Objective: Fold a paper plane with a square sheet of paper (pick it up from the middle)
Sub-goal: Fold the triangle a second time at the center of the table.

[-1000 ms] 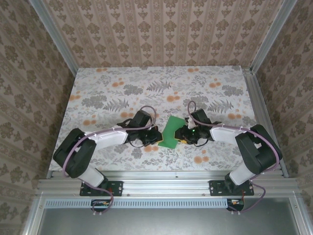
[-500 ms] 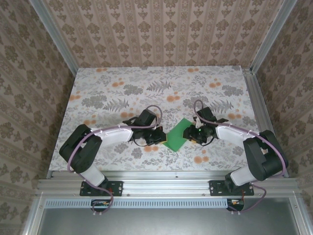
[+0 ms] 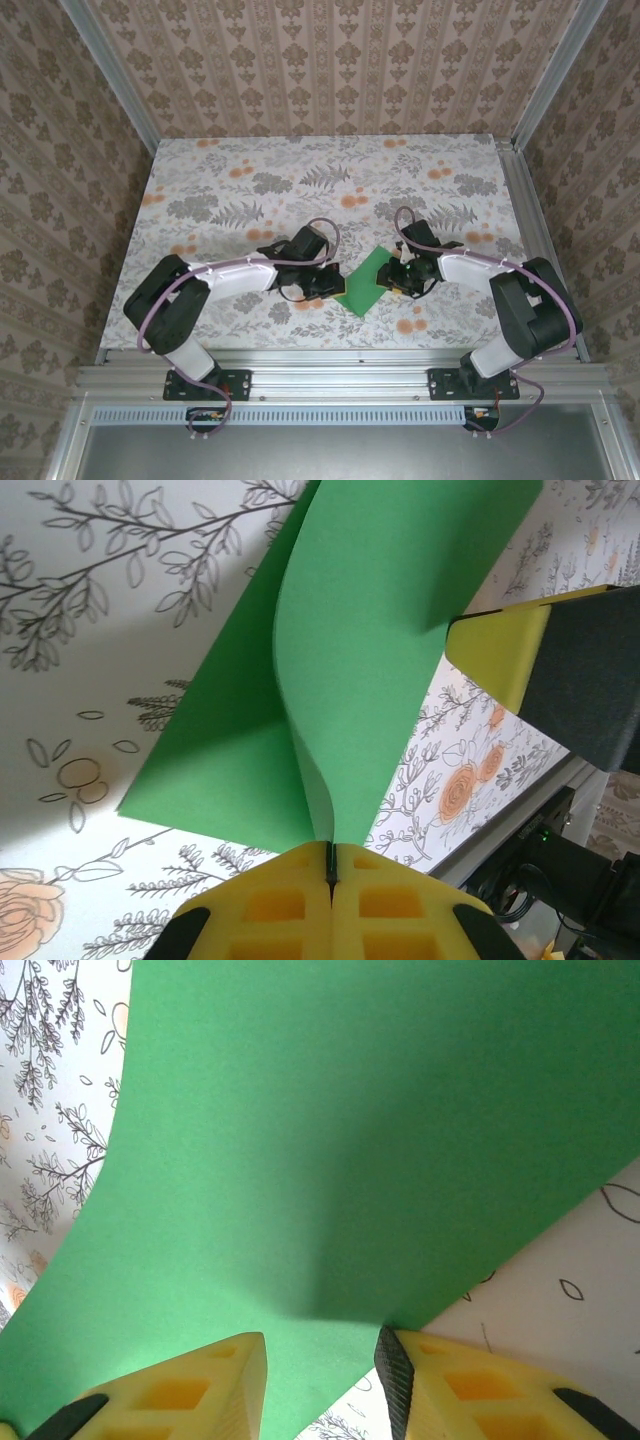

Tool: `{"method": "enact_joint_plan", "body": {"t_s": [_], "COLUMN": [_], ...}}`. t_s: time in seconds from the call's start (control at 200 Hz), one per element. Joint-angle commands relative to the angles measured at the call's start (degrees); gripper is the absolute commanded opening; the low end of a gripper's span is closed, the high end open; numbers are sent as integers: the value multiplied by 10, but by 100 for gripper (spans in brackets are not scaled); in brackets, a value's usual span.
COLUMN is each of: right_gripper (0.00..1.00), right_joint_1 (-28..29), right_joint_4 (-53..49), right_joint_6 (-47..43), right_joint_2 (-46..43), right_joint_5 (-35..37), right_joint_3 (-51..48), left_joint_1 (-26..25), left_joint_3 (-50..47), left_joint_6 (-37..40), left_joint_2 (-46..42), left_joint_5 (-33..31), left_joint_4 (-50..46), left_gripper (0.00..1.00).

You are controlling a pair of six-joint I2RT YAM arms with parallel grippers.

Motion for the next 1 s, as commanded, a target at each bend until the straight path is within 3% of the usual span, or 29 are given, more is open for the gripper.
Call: {"method": "enact_joint_plan", "body": {"t_s": [0.0, 0.995], "right_gripper": [39, 22], "right_joint_1": [-1, -1], "right_joint_4": [-4, 7], "right_joint_6": [-7, -21], "right_joint_2": [11, 13], "right_joint_5": [13, 9], "right_joint_3": [1, -11], "left_joint_1": [-9, -42], "left_joint_3": [27, 153], "left_joint_6": [21, 41], "left_joint_2": [17, 153], "left_joint_5": [-4, 36], "left_joint_4": [-14, -9], "left_gripper": [0, 0]}}
